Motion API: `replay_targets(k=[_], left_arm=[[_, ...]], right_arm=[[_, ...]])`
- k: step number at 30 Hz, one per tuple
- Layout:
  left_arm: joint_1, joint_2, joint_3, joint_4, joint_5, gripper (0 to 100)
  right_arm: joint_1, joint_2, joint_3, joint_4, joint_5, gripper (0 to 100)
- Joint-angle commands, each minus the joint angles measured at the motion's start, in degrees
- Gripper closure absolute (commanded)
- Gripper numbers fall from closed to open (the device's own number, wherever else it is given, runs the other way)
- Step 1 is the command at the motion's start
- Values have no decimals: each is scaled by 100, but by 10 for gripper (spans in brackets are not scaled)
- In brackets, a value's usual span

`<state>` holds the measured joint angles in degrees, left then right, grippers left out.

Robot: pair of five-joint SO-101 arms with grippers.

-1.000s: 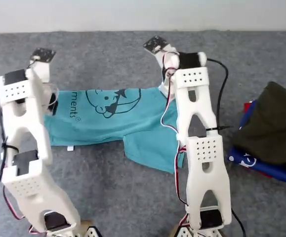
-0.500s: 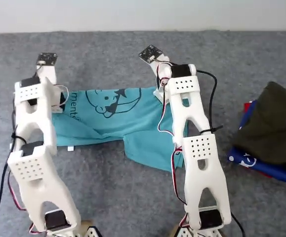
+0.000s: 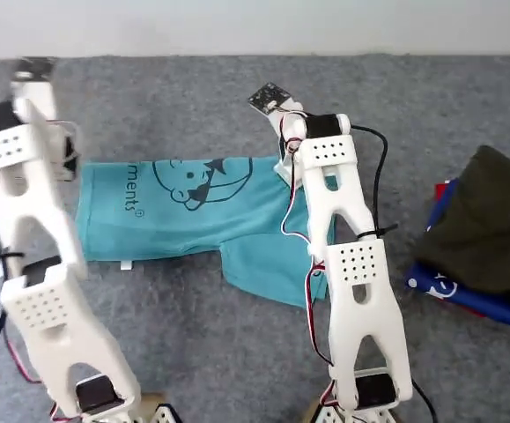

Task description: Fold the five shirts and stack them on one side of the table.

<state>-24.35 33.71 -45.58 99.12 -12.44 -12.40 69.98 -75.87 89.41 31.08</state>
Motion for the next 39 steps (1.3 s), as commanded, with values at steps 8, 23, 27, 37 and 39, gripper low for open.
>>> replay_targets(k=[8,23,27,37,39], left_arm=[[703,-2699,2378,132,-299,934],[1952,-3358,3996,-642,-264,934],[1943,-3358,4084,-721,-264,934],[1758,-3429,4048,-484,-264,934],[1635,-3429,4040,-475,-264,934]], right_arm=[[-224,-312,-1310,1358,26,983],[180,-2246,343,1367,-589,980],[163,-2888,2145,1358,-791,980],[101,-3284,4782,1147,-809,979],[303,-3284,5029,769,-791,979]])
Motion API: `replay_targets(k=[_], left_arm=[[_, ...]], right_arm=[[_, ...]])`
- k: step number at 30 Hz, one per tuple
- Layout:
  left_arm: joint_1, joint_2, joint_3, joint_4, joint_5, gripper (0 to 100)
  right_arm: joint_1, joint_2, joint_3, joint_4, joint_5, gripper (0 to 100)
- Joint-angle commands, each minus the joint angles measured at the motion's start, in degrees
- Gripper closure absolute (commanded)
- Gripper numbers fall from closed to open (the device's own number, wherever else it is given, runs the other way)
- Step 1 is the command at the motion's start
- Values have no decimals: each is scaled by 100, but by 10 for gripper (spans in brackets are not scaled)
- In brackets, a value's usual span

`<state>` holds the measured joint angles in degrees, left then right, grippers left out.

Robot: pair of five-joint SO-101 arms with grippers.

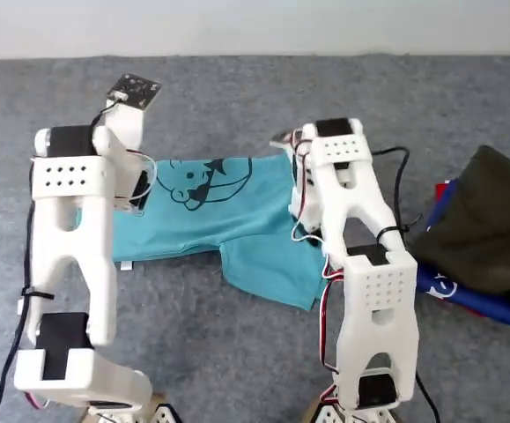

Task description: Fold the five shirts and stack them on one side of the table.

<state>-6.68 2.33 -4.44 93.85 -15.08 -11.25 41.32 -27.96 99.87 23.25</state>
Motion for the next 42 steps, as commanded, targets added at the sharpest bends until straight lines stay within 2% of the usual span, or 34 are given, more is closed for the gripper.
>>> replay_targets(k=[1,8,14,21,28,32,37,42], left_arm=[[-193,-290,-92,70,0,934],[-466,-290,-769,659,0,934],[-413,-563,-980,659,0,934],[62,-782,-945,659,0,934],[1178,-756,-936,651,0,927],[1864,-440,-936,651,0,831],[2954,255,-936,651,-35,796],[3798,1301,-980,308,-35,796]], right_arm=[[338,-409,316,-470,0,979],[1051,-409,440,-1130,615,979],[910,-831,387,-479,607,979],[708,-1947,404,295,589,979],[1499,-3714,914,303,598,979],[2264,-4681,1442,303,624,979],[3248,-5824,2303,303,642,979],[3714,-6721,3305,295,756,979]])
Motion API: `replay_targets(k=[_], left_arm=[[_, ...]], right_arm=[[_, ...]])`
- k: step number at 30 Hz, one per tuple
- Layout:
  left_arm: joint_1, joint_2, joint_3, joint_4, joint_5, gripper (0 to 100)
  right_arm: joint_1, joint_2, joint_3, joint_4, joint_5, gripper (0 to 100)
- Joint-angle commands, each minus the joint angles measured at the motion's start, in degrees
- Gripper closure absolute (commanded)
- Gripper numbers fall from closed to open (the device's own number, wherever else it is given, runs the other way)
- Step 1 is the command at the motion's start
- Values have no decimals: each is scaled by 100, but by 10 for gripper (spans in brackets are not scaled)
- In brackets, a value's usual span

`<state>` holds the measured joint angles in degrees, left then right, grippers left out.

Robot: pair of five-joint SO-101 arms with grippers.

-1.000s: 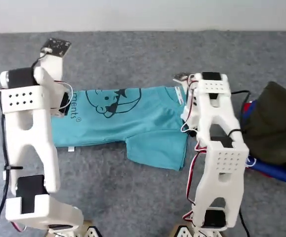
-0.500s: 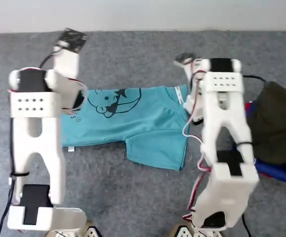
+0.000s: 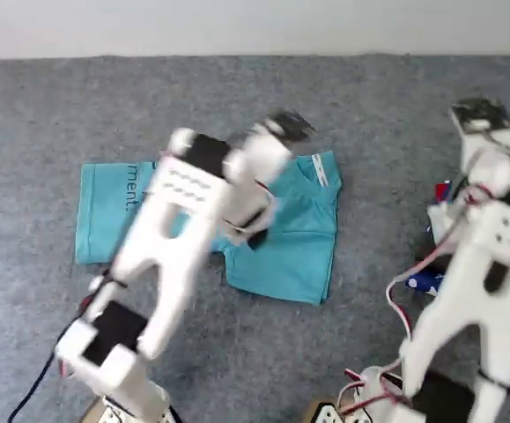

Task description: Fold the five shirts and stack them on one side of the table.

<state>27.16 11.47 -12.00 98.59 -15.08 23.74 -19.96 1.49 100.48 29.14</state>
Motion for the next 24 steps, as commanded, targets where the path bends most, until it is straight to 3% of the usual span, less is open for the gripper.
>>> replay_targets(k=[1,6,18,24], left_arm=[[554,580,-224,-264,-35,796],[958,1371,-224,-721,-44,796],[941,2602,-233,-1459,-281,802],[949,2655,-330,-1618,-325,948]], right_arm=[[259,-752,545,233,264,979],[505,-1393,1152,233,413,979],[813,-1763,1662,233,563,979],[813,-1763,1644,233,571,979]])
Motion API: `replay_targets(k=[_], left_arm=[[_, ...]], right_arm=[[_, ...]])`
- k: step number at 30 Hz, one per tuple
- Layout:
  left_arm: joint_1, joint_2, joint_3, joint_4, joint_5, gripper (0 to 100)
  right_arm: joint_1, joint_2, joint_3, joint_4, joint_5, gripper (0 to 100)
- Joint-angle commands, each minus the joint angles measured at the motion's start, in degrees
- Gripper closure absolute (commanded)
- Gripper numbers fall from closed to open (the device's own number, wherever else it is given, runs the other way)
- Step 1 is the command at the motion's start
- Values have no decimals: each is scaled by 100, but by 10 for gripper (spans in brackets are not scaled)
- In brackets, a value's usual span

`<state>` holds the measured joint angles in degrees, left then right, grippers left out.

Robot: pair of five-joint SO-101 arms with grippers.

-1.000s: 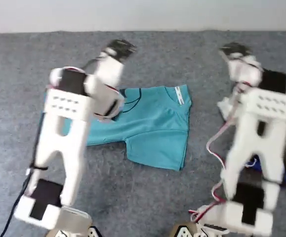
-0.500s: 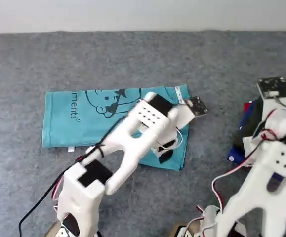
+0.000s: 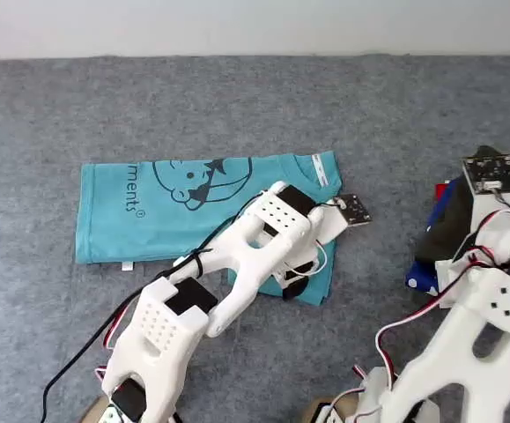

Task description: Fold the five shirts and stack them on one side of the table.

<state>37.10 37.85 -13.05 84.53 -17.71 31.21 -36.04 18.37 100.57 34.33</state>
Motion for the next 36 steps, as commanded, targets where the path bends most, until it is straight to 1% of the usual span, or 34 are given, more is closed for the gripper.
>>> replay_targets(k=[1,4,9,16,24,26,31,36], left_arm=[[-44,-18,-224,-211,-62,968],[-35,-70,-347,0,-62,979],[-70,-255,-963,422,-62,986],[-281,-220,-1807,404,-70,986],[-800,448,-2923,413,-220,983],[-941,668,-3196,440,-211,956],[-1371,1037,-3670,448,-176,814],[-1653,1196,-4084,448,-220,801]], right_arm=[[66,-154,-44,215,53,979],[66,-154,-44,215,53,979],[66,-119,-44,215,53,979],[57,-110,-18,215,18,979],[57,-110,-18,215,18,979],[57,-110,-9,215,18,979],[57,-110,-9,215,18,979],[57,-110,-9,215,18,979]])
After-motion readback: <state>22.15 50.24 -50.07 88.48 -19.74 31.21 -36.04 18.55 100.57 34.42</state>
